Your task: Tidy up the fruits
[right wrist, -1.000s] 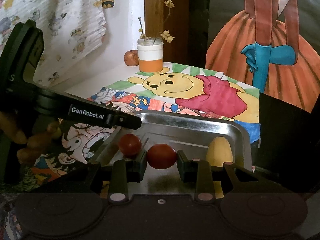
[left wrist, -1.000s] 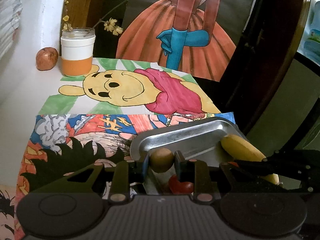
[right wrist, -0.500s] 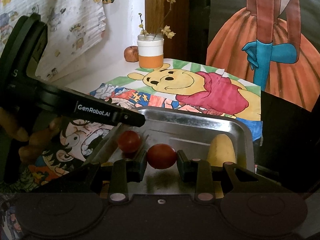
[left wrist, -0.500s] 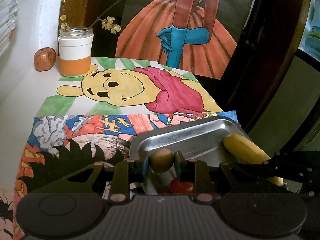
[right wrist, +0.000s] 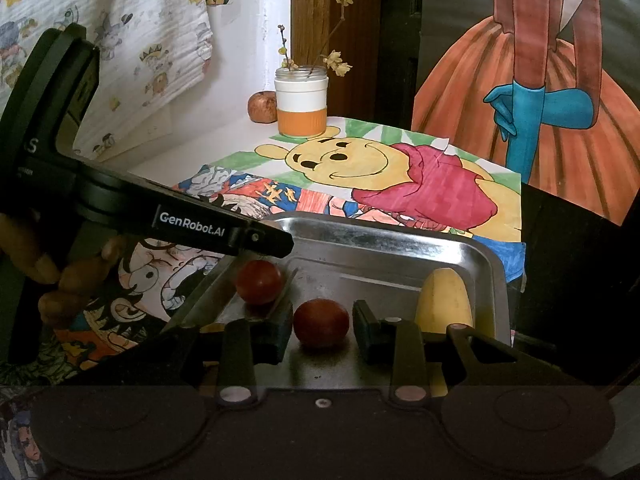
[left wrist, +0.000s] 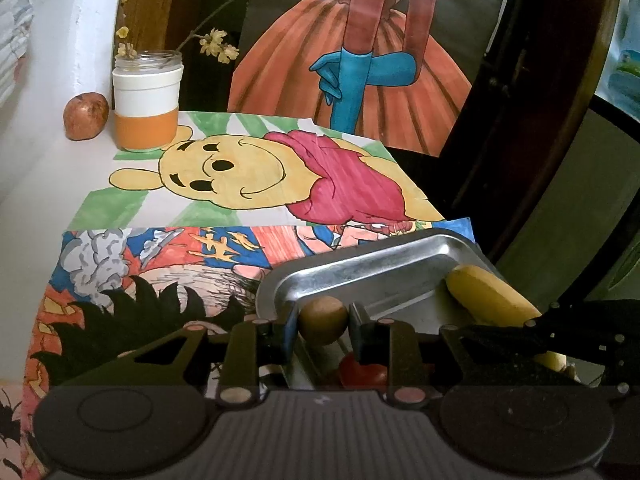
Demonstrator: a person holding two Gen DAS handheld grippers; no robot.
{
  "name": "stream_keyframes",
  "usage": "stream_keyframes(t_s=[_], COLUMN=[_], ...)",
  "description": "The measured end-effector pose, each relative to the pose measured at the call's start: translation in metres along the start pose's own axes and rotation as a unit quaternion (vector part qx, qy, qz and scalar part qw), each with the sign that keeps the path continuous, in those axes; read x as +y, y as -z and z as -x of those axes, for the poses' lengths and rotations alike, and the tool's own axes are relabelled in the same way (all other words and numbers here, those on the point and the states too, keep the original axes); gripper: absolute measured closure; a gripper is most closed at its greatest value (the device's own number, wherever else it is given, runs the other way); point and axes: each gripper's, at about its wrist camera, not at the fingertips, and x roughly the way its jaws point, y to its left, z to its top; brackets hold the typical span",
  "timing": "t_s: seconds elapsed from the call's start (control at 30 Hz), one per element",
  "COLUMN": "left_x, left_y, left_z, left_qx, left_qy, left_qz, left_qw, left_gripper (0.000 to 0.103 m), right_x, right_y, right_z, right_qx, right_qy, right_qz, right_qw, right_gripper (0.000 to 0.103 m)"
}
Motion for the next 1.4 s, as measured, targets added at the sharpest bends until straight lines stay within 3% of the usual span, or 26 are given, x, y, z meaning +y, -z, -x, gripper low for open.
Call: stream_keyframes(t_s=[0.2,0.4,0.5,0.67,0.8,1.03,1.27,1.4], left_x=[0.001,0.001,0.003,0.012,0.023,0.047,0.060,0.068], left_y=[0.000,0.001,0.000,-0.004,-0.007,-0.012,-0.008,-0.002], left_z=[0.000,0.003,0.007,0.013,0.022,0.035,0.034,0.033], left_qx=[0.000,-0.005,-0.014,-0.029,-0.053,-0.081,-0.072,-0.065], left_qy=[0.000,0.006,0.001,-0.002,-0.013,-0.078,-0.092,-0.094], left_qz=[0.001,0.002,0.007,0.022,0.036,0.042,0.028,0.039], left_qw=[1.0000,1.0000,0.9999,0.9993,0.9979,0.9928,0.9928,0.9927], left_gripper=[0.073,0.066,0.051,0.042,0.022,0.019,0.017,0.016], right_x=[0.001,0.001,0.001,0.003,0.004,0.005,0.005,0.009], right_y=[0.000,0.001,0.001,0.001,-0.001,-0.003,-0.010,-0.022], right_z=[0.000,0.000,0.000,0.002,0.004,0.006,0.013,0.012], right_qx=[0.000,-0.002,-0.005,-0.006,-0.012,-0.017,-0.032,-0.043], right_qy=[-0.001,-0.003,-0.007,-0.013,-0.016,-0.013,-0.011,-0.011], right_qz=[0.000,-0.002,-0.006,-0.006,-0.005,-0.003,-0.005,0.000], right_qw=[1.000,1.000,1.000,1.000,1.000,1.000,0.999,0.999], right_gripper=[0.065,0.061,0.057,0.050,0.046,0.044,0.040,0.018])
